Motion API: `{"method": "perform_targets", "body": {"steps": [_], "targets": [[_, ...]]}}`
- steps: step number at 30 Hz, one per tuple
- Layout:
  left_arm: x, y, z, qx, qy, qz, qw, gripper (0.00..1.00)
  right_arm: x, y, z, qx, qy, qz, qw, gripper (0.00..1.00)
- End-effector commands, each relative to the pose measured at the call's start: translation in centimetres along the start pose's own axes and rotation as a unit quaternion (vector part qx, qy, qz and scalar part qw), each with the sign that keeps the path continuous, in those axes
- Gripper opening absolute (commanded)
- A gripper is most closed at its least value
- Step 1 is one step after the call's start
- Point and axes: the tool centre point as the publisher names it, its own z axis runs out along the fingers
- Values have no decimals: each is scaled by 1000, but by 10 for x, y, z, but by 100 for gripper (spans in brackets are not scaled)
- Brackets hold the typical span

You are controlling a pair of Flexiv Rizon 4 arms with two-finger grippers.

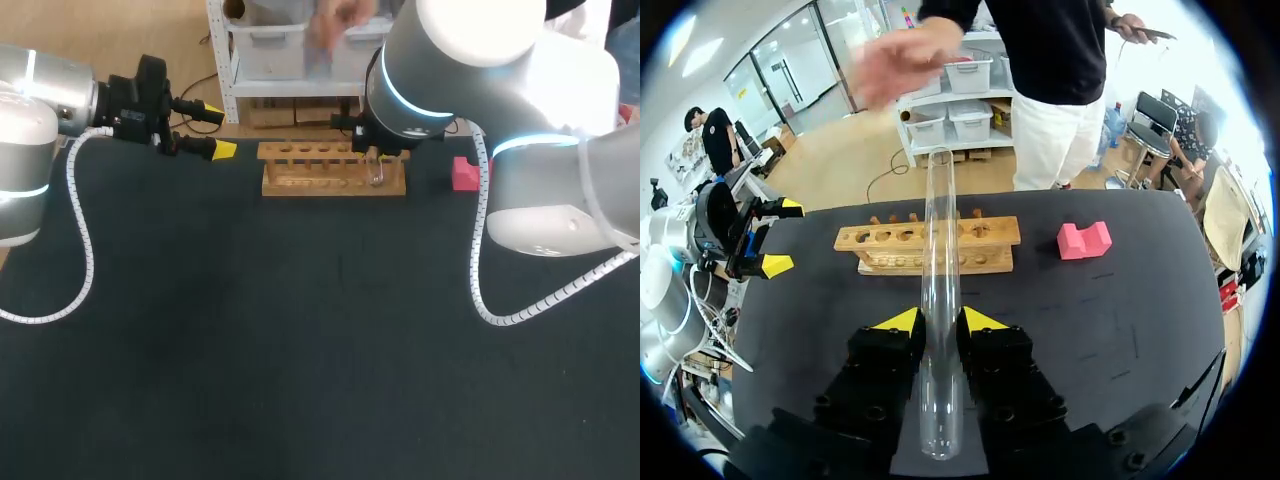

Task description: Grasp the test tube, adjust it, and insert it.

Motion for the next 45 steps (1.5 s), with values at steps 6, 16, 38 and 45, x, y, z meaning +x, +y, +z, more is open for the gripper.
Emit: {"method": "perform_targets", "body": {"steps": [6,16,38,45], "targets": [[0,1,0,0,0,0,1000,100,1,-1,0,0,-3,1,1000,0],[0,1,0,0,0,0,1000,100,1,-1,0,0,-3,1,1000,0],[0,1,0,0,0,0,1000,100,0,0,15,2,-5,1,1000,0],[0,1,0,0,0,0,1000,100,-3,0,36,19,2,5,1000,0]]}}
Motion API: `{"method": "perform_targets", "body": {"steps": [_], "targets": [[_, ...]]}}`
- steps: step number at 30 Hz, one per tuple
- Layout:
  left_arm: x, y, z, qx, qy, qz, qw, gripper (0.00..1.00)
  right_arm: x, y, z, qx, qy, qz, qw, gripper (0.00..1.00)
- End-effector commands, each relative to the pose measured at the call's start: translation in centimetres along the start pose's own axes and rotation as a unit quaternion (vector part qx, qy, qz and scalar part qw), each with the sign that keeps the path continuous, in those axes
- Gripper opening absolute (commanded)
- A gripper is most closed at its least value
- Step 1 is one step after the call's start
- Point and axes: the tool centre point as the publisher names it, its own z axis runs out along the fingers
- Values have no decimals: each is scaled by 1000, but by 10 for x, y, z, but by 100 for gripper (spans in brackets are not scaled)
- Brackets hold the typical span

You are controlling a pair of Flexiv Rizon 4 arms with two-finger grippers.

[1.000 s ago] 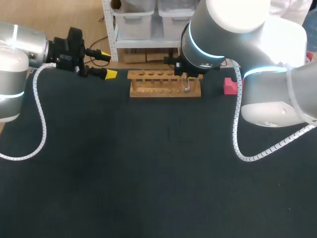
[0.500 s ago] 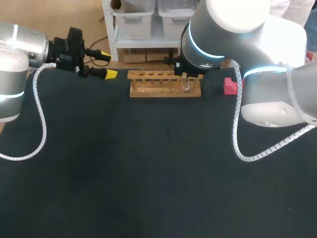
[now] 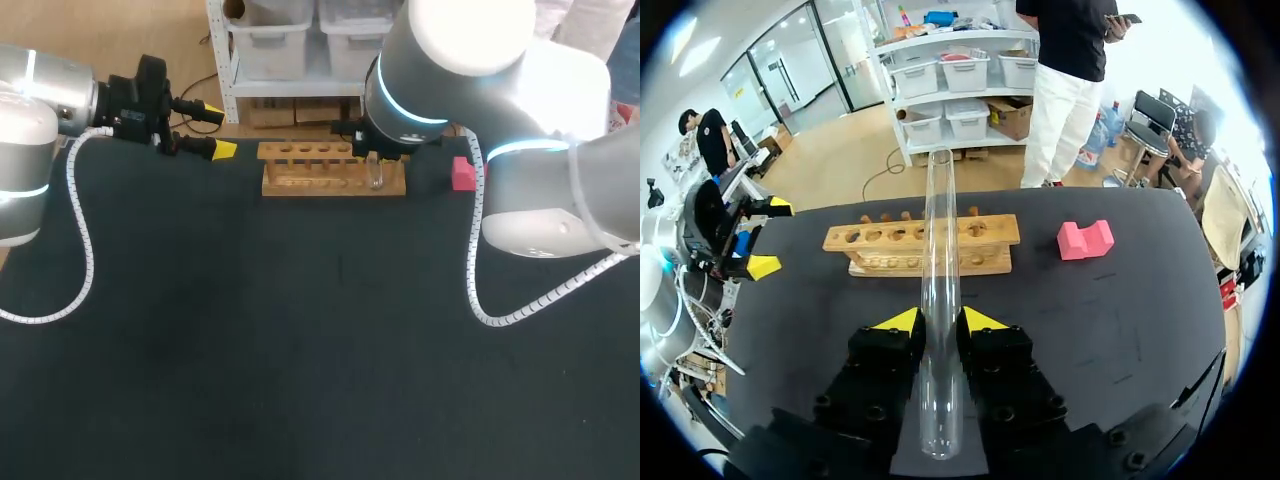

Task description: Grasp the test tube, adjust it, and insert it.

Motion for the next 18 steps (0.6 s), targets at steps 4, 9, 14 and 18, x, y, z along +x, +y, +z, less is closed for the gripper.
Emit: {"method": "perform_targets", "body": {"steps": [4,9,14,18], "targets": [[0,1,0,0,0,0,1000,100,-6,5,30,17,8,-2,1000,0],[0,1,0,0,0,0,1000,100,-7,7,43,19,16,-6,1000,0],[0,1,0,0,0,0,1000,100,-5,8,54,17,30,-11,999,0],[0,1,0,0,0,0,1000,100,-5,7,60,17,35,-10,999,0]]}}
